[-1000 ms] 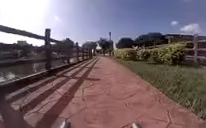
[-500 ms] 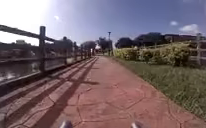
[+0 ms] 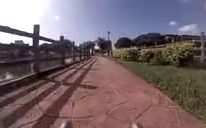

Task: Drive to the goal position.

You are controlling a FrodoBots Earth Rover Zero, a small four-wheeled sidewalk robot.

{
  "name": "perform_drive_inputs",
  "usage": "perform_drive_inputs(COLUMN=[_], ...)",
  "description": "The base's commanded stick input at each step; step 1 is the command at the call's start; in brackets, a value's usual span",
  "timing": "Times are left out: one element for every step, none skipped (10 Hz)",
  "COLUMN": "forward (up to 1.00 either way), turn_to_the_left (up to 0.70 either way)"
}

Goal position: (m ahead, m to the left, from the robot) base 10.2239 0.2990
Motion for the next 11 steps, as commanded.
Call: perform_drive_inputs(forward=[0.50, 0.50, 0.50, 0.50, 0.50, 0.50, 0.50, 0.50, 0.50, 0.50, 0.50], turn_to_the_left=[0.00, 0.00, 0.00, 0.00, 0.00, 0.00, 0.00, 0.00, 0.00, 0.00, 0.00])
